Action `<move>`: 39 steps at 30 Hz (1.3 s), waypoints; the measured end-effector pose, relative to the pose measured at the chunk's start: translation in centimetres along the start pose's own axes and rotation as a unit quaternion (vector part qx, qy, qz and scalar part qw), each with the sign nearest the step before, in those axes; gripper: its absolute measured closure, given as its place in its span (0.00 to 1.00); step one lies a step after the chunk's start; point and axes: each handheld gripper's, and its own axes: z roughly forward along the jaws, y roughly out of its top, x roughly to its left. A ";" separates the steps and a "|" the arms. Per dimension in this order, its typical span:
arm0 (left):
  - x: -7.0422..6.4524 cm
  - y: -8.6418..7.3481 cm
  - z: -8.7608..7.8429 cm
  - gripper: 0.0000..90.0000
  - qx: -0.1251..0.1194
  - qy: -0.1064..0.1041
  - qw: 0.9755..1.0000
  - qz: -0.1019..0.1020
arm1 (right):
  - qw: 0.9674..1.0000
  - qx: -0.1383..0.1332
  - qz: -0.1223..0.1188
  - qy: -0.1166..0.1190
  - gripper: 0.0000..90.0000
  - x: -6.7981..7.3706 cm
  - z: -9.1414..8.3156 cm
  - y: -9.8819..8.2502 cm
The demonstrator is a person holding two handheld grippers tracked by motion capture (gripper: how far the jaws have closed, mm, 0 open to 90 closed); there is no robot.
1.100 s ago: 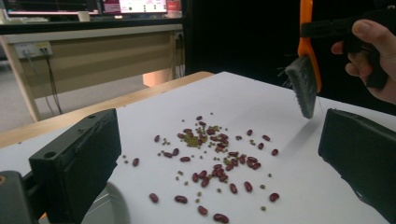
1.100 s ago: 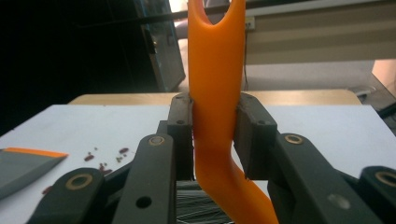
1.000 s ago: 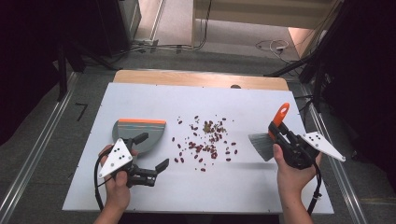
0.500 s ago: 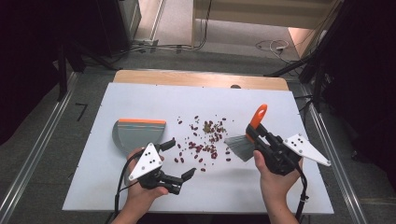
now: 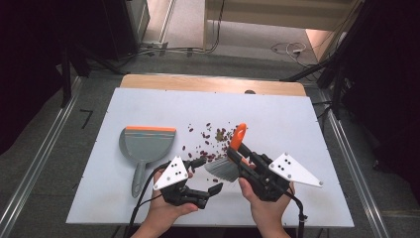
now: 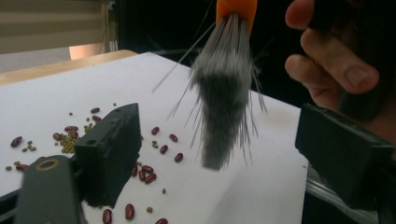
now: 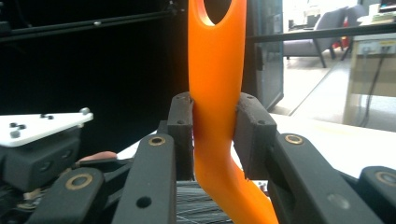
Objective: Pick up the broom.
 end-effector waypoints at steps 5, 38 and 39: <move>-0.3 -0.1 0.3 0.36 0.003 -0.007 1.000 -0.001 | 1.000 0.008 -0.002 0.016 0.76 1.1 0.5 -0.6; 4.4 1.7 -5.7 0.95 0.005 -0.175 0.983 0.050 | 0.939 0.127 -0.068 0.313 0.57 -3.8 2.6 -1.6; 4.4 1.7 -5.7 0.95 0.005 -0.175 0.983 0.050 | 0.936 0.141 -0.073 0.315 0.56 -3.7 2.7 -1.7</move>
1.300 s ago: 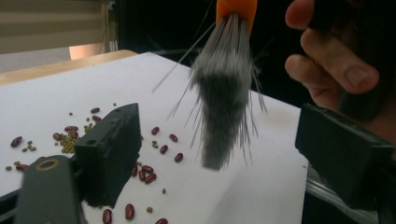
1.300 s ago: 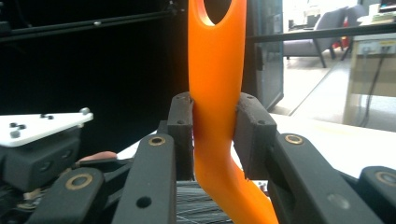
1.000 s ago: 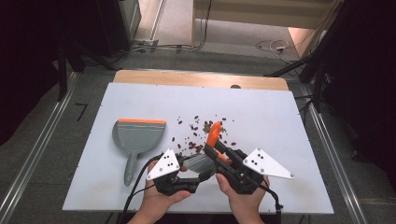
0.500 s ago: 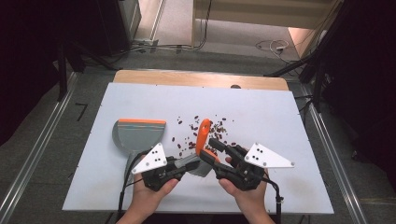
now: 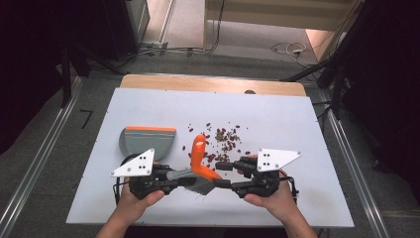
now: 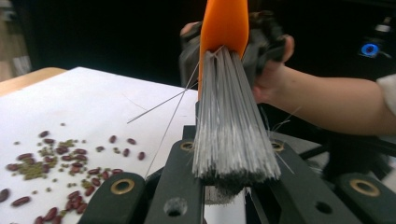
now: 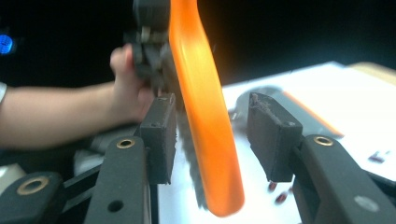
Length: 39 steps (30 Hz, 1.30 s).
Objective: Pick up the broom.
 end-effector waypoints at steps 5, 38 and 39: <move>-0.1 0.1 0.0 0.95 0.004 -0.018 1.000 0.005 | 0.999 0.034 0.001 0.013 0.56 0.3 0.7 -0.3; -0.3 -0.3 0.2 0.46 -0.005 -0.001 1.000 -0.010 | 0.996 0.087 0.001 0.032 0.76 0.5 1.1 -0.6; -0.2 -0.3 0.0 0.46 -0.007 0.014 1.000 -0.018 | 0.996 0.087 0.001 0.032 0.76 0.5 1.1 -0.6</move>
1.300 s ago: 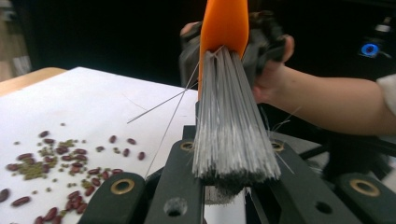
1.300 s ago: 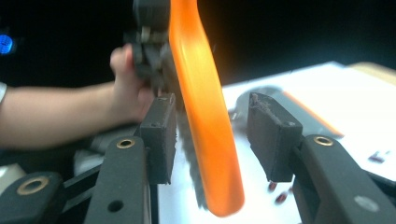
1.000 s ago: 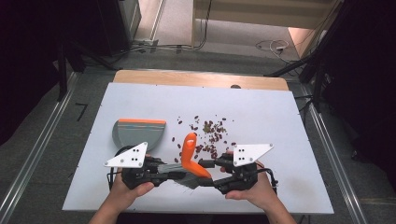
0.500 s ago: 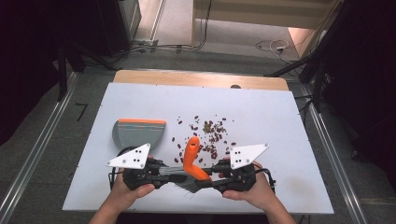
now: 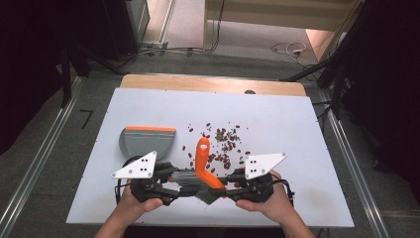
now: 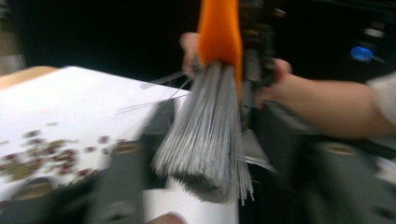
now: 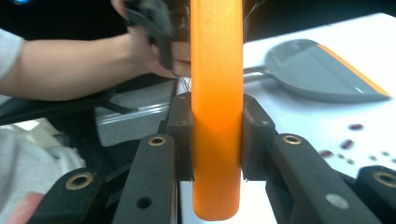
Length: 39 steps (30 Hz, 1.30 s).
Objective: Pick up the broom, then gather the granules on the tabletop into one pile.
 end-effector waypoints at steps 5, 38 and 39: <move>0.6 -0.4 -0.9 0.11 0.000 0.063 0.998 -0.019 | 0.998 0.018 0.010 -0.054 0.76 -0.7 -0.4 -0.2; 2.3 -3.2 -6.5 0.00 -0.002 0.199 0.979 -0.050 | 0.926 0.088 0.091 -0.356 0.76 -8.8 -7.3 -1.2; 2.3 -3.3 -6.7 0.00 -0.002 0.200 0.979 -0.051 | 0.923 0.094 0.095 -0.362 0.76 -9.3 -7.4 -1.0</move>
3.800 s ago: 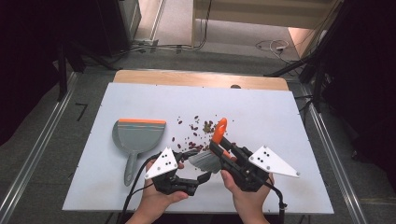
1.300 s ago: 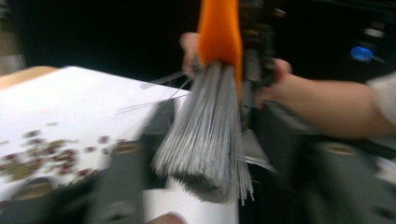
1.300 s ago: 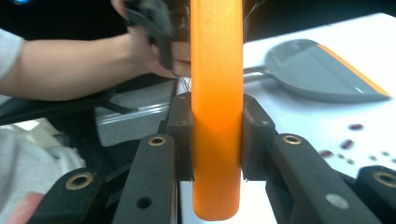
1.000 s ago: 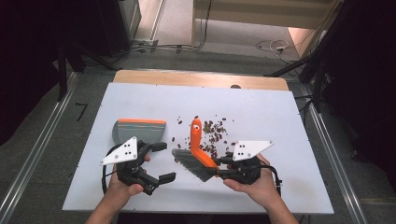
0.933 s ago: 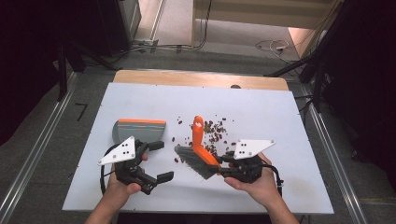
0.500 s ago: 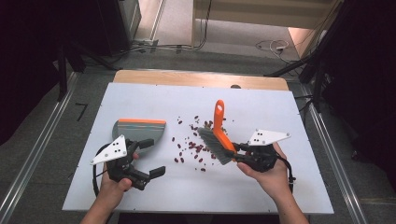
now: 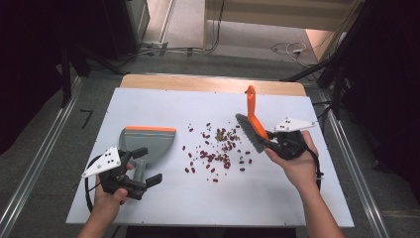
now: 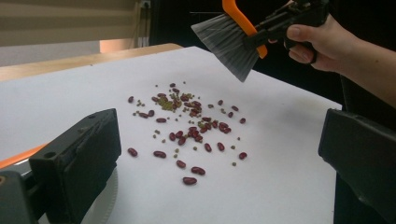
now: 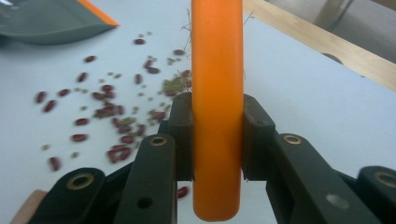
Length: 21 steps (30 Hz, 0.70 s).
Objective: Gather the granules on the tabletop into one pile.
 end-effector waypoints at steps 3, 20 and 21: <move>0.2 -0.1 -0.2 0.00 0.003 0.006 1.000 0.000 | 0.999 0.030 -0.012 -0.033 0.76 -1.2 1.2 1.0; 0.3 -0.7 -0.2 0.00 0.012 0.003 1.000 -0.001 | 0.976 0.169 -0.090 -0.106 0.76 -3.4 9.1 3.9; 0.4 -0.7 -0.2 0.00 0.011 0.002 1.000 -0.001 | 0.973 0.176 -0.102 -0.107 0.76 -3.4 9.6 4.0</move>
